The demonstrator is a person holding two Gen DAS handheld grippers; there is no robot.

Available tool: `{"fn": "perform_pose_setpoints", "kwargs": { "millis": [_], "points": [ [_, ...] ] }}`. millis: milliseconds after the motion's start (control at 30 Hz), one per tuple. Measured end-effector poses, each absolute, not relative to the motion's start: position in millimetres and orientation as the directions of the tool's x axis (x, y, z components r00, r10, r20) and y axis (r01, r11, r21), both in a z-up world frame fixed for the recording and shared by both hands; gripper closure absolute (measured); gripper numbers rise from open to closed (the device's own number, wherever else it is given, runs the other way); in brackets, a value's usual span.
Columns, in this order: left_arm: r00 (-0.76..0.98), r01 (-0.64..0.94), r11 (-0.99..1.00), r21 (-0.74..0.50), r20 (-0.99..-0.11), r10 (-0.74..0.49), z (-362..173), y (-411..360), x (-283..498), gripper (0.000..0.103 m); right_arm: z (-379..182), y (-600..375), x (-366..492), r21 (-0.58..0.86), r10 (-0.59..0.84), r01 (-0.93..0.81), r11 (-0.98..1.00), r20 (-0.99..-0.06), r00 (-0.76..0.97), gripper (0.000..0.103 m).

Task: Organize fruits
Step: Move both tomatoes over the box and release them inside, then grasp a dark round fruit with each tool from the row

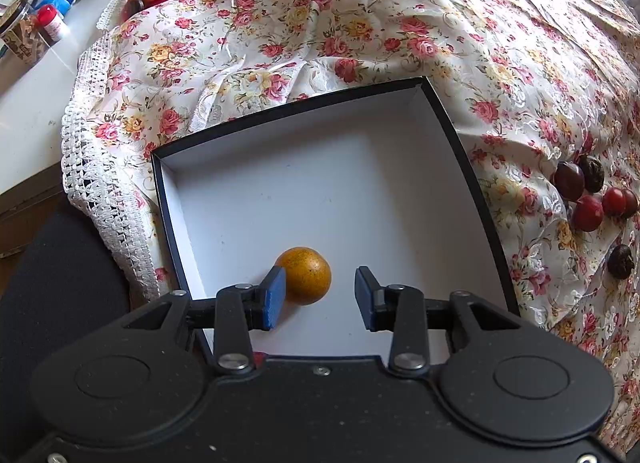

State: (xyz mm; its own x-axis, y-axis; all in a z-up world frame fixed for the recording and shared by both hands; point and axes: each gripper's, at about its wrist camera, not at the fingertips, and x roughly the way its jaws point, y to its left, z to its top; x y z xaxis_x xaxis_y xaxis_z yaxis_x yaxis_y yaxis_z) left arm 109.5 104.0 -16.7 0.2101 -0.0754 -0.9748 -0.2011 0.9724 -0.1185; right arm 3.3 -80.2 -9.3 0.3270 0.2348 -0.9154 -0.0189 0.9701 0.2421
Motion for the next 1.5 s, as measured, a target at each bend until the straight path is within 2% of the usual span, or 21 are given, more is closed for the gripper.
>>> {"fn": "perform_pose_setpoints", "kwargs": {
  "millis": [400,933,1500],
  "points": [
    [0.218,-0.143,0.983,-0.118,-0.972,-0.085,-14,93,105,0.057,5,-119,12,0.237,0.192,0.078,0.968,-0.908,0.372,0.063],
    [0.231,-0.071,0.993,-0.097,-0.97,-0.078,-13,77,102,0.057,10,-212,41,0.172,0.048,0.276,0.946,-0.914,0.404,0.063],
    [0.36,0.063,0.993,-0.096,-0.926,-0.113,11,35,94,0.057,11,-283,100,0.146,-0.017,0.356,0.923,-0.908,0.418,0.061]
  ]
}}
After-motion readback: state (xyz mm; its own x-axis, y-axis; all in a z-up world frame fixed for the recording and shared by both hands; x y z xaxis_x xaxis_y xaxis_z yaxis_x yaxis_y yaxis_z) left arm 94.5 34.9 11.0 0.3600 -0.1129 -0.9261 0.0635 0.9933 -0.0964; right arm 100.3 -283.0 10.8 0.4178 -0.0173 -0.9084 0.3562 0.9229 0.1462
